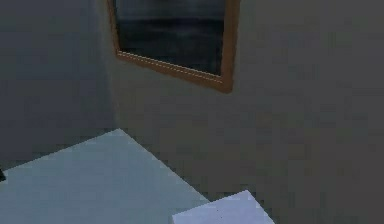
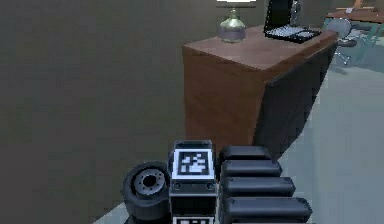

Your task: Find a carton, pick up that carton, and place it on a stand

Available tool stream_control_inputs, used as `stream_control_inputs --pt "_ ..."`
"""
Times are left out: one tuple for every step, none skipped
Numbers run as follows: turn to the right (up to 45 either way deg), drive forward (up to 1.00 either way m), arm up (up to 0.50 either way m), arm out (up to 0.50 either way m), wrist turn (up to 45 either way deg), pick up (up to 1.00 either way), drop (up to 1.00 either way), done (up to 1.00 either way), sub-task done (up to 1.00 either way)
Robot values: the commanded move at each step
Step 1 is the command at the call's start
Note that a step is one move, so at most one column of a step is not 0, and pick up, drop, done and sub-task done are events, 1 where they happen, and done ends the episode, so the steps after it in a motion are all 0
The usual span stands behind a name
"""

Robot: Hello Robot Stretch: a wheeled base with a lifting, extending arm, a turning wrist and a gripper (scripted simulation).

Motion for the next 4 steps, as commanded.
stream_control_inputs --pt "0.0 0.4 0.0 0.0 0.0 0.0 0.0 0.0 0.0" --pt "-39.0 0.0 0.0 0.0 0.0 0.0 0.0 0.0 0.0" --pt "-3.0 0.0 0.0 0.0 0.0 0.0 0.0 0.0 0.0" --pt "0.0 0.6 0.0 0.0 0.0 0.0 0.0 0.0 0.0"
